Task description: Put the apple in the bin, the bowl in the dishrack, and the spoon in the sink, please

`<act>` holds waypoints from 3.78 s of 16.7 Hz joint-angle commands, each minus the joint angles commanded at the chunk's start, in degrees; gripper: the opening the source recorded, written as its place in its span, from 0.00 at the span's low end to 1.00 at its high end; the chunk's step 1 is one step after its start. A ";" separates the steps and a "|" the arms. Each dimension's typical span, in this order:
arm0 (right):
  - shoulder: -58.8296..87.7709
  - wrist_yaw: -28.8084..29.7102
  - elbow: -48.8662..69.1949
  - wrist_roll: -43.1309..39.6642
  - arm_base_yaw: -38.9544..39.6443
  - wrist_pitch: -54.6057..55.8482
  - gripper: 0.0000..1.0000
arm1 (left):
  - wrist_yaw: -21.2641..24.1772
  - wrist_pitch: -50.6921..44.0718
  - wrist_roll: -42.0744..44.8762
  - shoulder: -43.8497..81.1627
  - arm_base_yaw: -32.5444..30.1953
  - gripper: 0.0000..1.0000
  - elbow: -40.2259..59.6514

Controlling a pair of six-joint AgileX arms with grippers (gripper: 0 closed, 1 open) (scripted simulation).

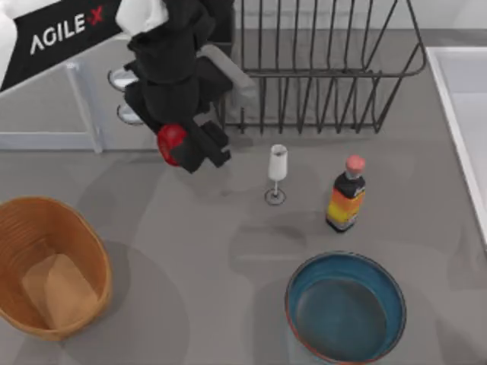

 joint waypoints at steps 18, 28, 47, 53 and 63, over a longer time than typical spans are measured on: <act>0.00 0.00 0.00 0.00 0.00 0.00 1.00 | -8.53 -12.92 59.39 -5.05 0.00 0.00 -5.72; 0.00 0.00 0.00 0.00 0.00 0.00 1.00 | -16.34 -22.18 115.10 -14.61 0.53 0.00 -14.48; 0.00 0.00 0.00 0.00 0.00 0.00 1.00 | -18.78 -7.67 125.94 -18.59 4.09 0.00 -33.02; 0.00 0.00 0.00 0.00 0.00 0.00 1.00 | -18.85 -7.03 126.16 -18.70 4.28 0.08 -33.67; 0.00 0.00 0.00 0.00 0.00 0.00 1.00 | -18.85 -7.03 126.16 -18.70 4.28 0.83 -33.67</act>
